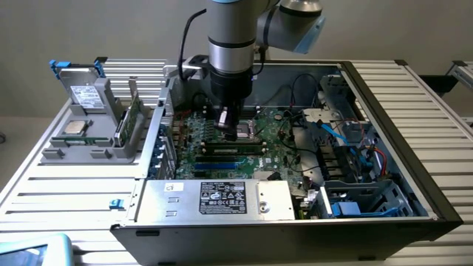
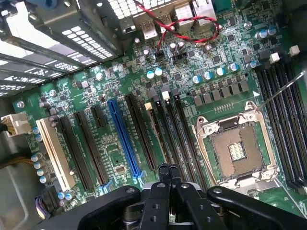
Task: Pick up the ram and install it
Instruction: 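Press down the ram until it locks into place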
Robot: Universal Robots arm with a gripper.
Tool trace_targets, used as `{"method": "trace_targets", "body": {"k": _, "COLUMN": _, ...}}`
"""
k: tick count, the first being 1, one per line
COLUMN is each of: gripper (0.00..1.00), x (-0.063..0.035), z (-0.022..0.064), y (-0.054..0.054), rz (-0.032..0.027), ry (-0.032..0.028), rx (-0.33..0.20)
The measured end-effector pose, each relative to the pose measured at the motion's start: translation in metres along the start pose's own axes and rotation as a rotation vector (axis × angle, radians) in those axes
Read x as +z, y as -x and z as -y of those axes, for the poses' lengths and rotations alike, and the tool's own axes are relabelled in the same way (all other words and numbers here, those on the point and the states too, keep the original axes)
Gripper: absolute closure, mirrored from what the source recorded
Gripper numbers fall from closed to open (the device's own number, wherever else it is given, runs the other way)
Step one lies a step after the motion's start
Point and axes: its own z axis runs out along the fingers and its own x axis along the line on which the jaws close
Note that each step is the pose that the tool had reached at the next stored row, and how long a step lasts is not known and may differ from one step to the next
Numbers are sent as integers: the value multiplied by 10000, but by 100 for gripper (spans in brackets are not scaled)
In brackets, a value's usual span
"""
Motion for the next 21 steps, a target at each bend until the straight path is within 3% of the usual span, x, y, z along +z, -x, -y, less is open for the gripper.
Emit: {"method": "trace_targets", "body": {"k": 21, "gripper": 89, "x": 1, "z": 0, "y": 0, "rz": -72, "ry": 124, "rx": 3277}}
